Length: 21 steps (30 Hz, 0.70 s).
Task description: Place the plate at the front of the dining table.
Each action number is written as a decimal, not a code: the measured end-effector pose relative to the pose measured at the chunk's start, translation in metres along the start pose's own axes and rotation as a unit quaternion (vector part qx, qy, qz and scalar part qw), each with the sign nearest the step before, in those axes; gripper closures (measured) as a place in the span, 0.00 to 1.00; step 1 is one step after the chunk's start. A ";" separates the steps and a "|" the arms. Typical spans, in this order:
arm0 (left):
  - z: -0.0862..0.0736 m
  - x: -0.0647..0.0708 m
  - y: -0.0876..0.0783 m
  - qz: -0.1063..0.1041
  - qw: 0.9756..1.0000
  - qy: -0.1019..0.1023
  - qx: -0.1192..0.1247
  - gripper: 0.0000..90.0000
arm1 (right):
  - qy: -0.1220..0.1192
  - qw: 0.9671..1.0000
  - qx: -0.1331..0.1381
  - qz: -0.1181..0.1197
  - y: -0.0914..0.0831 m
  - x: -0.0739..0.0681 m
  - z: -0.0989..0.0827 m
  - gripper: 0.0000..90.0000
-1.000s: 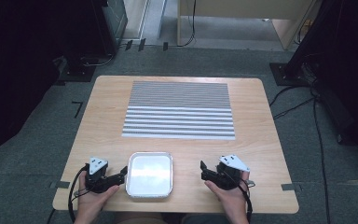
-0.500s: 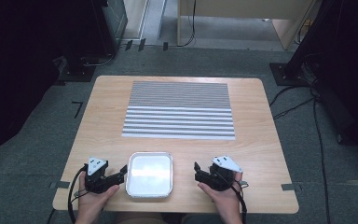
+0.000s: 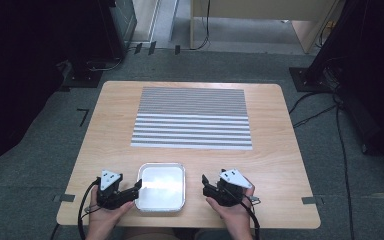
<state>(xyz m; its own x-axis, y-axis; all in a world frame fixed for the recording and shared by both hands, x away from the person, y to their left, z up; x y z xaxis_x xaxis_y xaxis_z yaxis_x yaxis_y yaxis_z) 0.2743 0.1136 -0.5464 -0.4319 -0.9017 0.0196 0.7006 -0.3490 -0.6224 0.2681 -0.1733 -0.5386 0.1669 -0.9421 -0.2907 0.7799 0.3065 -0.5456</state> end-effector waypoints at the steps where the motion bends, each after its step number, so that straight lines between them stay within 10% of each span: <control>1: 0.000 0.001 0.000 -0.001 1.000 0.000 -0.001 0.27 | -0.001 1.000 0.000 0.001 0.000 -0.001 -0.001 0.34; 15: -0.004 0.008 0.002 0.001 1.000 -0.001 -0.013 0.37 | 0.035 0.996 0.005 0.083 -0.001 -0.027 -0.002 0.63; 21: -0.003 0.005 0.000 0.022 1.000 -0.005 -0.009 0.40 | 0.039 0.996 0.014 0.079 -0.001 -0.032 0.000 0.65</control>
<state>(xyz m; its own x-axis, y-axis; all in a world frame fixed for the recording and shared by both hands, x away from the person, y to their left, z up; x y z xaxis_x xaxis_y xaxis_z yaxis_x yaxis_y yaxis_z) 0.2705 0.1099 -0.5492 -0.3949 -0.9187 -0.0003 0.7088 -0.3044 -0.6363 0.2619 -0.1436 -0.5286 0.2432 -0.8684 -0.4322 0.7646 0.4458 -0.4654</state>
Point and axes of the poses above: each handheld gripper's, and its own axes: y roughly forward along the jaws, z roughly out of its top, x roughly to its right, the point moved 8 cm from there along y, roughly forward along the jaws, and after that the axes turned 9 degrees about y, right-handed, at the moved point
